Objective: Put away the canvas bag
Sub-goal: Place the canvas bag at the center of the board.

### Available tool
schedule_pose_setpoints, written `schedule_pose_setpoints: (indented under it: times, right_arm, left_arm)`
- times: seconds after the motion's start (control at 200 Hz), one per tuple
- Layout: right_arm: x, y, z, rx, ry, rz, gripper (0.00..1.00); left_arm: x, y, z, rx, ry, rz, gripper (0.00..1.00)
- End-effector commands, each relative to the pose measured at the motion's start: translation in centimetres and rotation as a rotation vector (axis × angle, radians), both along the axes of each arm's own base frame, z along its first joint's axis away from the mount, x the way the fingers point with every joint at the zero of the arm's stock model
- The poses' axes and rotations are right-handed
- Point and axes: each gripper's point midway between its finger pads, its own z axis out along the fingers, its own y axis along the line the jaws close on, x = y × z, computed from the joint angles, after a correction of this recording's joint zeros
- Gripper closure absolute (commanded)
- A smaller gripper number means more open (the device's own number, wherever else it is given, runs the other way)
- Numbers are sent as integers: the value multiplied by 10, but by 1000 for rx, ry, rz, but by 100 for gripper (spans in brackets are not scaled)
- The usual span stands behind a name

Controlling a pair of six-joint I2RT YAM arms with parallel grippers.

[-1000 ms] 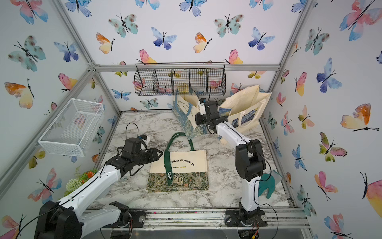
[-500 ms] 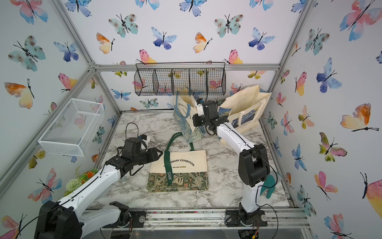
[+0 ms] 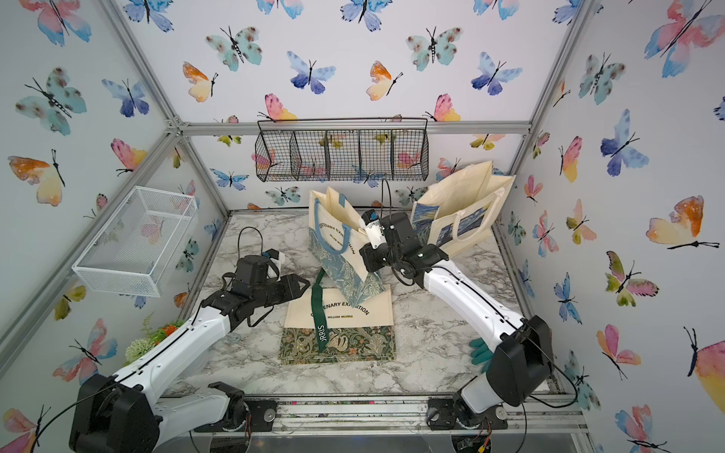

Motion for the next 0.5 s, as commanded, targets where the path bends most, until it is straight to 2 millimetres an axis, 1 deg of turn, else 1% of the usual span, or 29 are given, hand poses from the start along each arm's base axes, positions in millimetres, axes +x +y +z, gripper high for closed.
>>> schedule_pose_setpoints:
  times: [0.0, 0.1, 0.195, 0.265, 0.345, 0.42, 0.496]
  right_arm:
    - [-30, -3, 25, 28, -53, 74, 98]
    - [-58, -15, 26, 31, -34, 123, 98]
    - [-77, -28, 31, 44, -53, 138, 98]
    - [-89, -34, 32, 53, -66, 155, 98]
    - [-103, -38, 26, 55, -45, 192, 98]
    - [-114, -40, 14, 47, 1, 223, 98]
    - [-120, -44, 2, 33, 47, 215, 98]
  left_arm:
    - [16, 0, 20, 6, -64, -7, 46]
    - [25, 4, 28, 23, -86, -1, 46]
    - [35, 13, 37, 56, -103, 20, 46]
    - [42, 23, 47, 82, -127, 46, 46]
    - [48, 33, 60, 94, -154, 73, 46]
    - [53, 44, 70, 94, -172, 95, 46]
    - [55, 51, 77, 94, -185, 111, 46]
